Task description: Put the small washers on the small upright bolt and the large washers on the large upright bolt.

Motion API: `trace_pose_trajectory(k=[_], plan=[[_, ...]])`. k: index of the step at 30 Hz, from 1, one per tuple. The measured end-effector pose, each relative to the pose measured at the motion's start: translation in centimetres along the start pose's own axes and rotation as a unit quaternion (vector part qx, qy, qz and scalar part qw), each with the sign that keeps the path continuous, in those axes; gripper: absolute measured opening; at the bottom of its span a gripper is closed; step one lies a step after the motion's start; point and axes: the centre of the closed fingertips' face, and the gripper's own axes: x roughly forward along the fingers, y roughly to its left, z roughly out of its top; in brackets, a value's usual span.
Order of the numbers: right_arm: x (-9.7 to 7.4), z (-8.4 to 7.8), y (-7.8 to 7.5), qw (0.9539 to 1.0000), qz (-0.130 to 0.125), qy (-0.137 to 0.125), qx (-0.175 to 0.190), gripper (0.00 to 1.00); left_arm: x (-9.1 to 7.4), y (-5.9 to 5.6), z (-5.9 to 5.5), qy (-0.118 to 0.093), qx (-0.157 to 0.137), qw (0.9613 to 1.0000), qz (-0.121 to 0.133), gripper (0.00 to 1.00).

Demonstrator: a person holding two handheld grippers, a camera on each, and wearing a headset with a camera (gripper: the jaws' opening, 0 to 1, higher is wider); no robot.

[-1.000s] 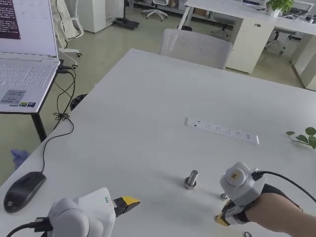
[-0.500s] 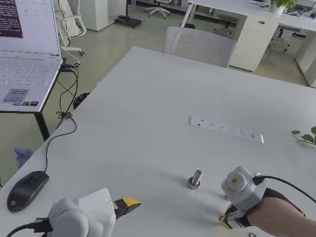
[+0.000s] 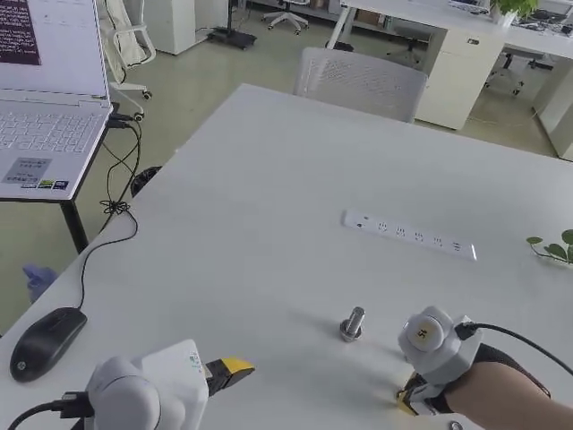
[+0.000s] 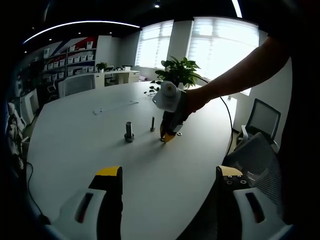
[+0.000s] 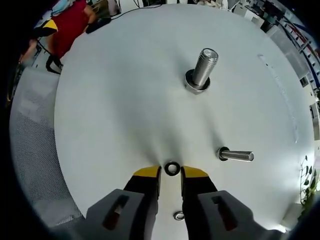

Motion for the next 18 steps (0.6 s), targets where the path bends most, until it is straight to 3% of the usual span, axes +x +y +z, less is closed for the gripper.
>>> trace_pose_trajectory(k=[18], plan=[[-0.08,-0.04,-0.23,0.9999,0.004,0.003,-0.013,0.14,-0.34,-0.02,-0.07,0.001,-0.005,1.0,0.004,0.75]])
